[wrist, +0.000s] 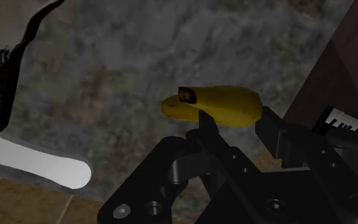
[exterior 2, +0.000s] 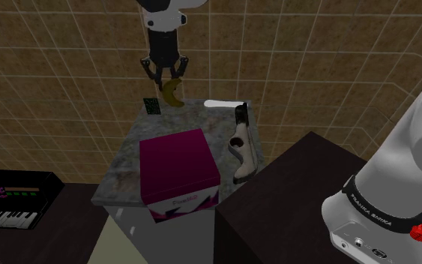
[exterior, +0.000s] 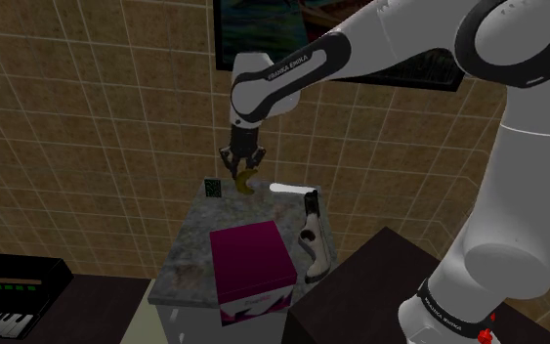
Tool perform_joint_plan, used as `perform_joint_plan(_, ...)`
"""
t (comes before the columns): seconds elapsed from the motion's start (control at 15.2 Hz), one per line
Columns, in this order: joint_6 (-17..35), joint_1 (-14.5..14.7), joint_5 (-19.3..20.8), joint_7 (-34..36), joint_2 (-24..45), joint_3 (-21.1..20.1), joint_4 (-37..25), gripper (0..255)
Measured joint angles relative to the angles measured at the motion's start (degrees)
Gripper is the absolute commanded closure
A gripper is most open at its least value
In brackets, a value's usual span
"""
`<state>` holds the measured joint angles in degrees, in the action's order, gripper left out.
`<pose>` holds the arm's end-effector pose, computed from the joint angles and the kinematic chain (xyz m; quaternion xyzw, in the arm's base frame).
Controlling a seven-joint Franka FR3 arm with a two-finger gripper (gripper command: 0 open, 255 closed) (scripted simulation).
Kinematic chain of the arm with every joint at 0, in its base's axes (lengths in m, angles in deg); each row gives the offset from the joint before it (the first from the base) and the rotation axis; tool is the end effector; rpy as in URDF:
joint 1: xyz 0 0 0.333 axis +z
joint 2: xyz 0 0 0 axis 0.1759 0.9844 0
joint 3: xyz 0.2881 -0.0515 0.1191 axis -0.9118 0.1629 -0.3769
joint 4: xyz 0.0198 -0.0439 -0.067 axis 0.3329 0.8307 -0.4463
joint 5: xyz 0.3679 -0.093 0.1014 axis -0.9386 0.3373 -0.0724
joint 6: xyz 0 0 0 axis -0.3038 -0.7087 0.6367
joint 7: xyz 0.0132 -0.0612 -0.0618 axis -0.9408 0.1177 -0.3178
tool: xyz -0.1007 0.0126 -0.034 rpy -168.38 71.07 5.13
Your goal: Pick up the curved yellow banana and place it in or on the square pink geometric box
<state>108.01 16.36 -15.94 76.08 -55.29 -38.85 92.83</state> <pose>0.5762 0.1661 0.3635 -0.9899 0.1358 0.0036 0.0409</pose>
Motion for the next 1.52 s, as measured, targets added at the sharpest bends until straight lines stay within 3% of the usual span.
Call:
perform_joint_plan(0.4, 2.78, 2.89, -1.74, 4.62, -9.16, -2.70, 11.48, 255)
perform_joint_plan(1.06, 4.67, 8.96, -5.74, 13.91, -20.74, -8.72, 23.81, 255)
perform_joint_plan(1.52, 10.17, 9.79, -5.72, 15.50, -19.03, -10.10, 26.61, 255)
